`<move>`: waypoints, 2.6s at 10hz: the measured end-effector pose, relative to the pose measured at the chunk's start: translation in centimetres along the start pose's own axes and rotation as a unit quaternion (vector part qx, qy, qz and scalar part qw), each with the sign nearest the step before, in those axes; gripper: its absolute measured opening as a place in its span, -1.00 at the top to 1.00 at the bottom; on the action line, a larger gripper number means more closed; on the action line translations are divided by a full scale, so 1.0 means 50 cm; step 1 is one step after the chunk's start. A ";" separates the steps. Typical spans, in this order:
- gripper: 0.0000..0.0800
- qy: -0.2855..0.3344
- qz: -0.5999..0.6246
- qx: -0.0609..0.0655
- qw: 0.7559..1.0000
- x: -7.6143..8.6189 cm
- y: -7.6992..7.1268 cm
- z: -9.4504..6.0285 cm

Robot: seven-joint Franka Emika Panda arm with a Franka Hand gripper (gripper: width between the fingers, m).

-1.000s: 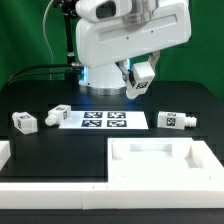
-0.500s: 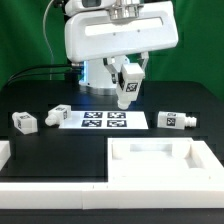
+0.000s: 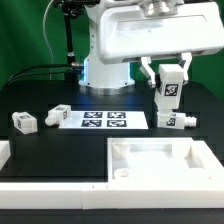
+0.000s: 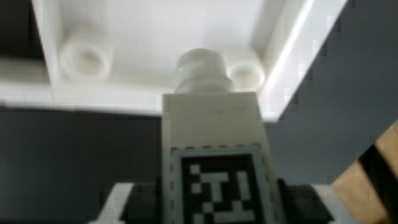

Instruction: Assemble one leg

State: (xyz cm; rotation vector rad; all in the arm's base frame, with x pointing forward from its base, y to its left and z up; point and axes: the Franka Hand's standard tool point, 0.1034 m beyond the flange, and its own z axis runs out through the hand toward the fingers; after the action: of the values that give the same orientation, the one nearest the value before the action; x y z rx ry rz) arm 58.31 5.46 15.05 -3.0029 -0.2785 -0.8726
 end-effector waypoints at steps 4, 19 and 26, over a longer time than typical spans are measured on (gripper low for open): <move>0.28 0.002 0.007 -0.001 1.000 -0.006 0.001 0.006; 0.28 0.022 0.052 0.021 0.998 0.009 -0.102 0.155; 0.28 0.023 0.053 0.025 0.998 0.016 -0.103 0.178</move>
Offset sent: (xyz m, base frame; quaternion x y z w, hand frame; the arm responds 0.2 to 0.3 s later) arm 0.0000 0.0000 0.0000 0.0000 0.0000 0.0000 1.0000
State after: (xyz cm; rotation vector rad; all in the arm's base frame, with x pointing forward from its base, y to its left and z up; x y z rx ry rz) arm 62.84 11.13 7.72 -2.9170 -0.1383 -0.9088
